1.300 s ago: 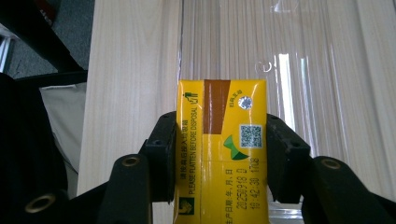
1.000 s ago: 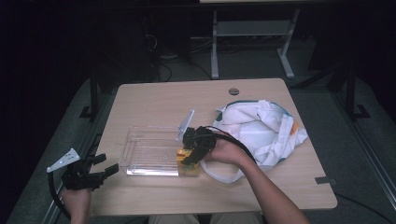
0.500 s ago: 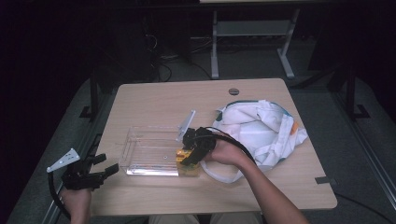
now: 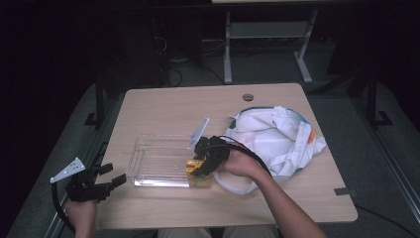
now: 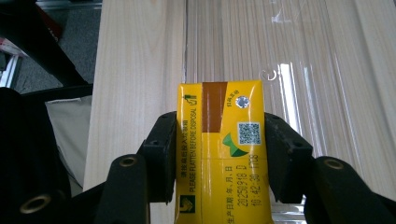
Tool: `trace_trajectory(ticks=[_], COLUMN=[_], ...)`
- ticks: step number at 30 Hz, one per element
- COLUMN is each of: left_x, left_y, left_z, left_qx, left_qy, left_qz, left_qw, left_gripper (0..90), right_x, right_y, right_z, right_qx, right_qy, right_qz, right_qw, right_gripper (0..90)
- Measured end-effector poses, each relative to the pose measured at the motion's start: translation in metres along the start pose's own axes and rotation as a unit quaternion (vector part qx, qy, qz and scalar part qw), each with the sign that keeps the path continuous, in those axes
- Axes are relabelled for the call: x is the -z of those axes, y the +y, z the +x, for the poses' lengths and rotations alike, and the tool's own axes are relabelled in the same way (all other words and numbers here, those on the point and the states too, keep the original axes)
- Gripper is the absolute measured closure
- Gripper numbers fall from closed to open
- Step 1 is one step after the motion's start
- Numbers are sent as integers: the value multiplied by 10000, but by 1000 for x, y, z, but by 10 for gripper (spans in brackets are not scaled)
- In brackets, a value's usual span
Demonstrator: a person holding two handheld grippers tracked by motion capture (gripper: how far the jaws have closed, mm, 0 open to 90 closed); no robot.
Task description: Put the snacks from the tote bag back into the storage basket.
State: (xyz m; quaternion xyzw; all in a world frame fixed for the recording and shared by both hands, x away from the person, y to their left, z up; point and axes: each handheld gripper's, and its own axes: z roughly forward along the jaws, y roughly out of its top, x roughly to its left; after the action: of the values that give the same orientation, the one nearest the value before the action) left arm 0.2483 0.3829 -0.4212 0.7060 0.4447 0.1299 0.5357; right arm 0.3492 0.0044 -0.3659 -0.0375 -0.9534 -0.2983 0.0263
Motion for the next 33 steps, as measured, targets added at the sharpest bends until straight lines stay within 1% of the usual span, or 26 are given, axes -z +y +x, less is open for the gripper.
trace_trajectory(ticks=[12,25,33], left_x=[0,-1,-1], left_y=[0,0,0], left_z=[0,0,-1], left_qx=[5,3,15], left_qy=[8,6,5], left_qz=[19,27,20], left_qw=[10000,10000,10000], left_gripper=[126,126,126], right_x=[3,4,4], right_y=[0,-1,-2], right_z=[2,0,0], right_qx=[-7,-77,-74], right_qy=[-92,-116,-144], right_qz=[-79,-46,-22], right_qw=[9999,9999,9999], right_gripper=[473,431,409])
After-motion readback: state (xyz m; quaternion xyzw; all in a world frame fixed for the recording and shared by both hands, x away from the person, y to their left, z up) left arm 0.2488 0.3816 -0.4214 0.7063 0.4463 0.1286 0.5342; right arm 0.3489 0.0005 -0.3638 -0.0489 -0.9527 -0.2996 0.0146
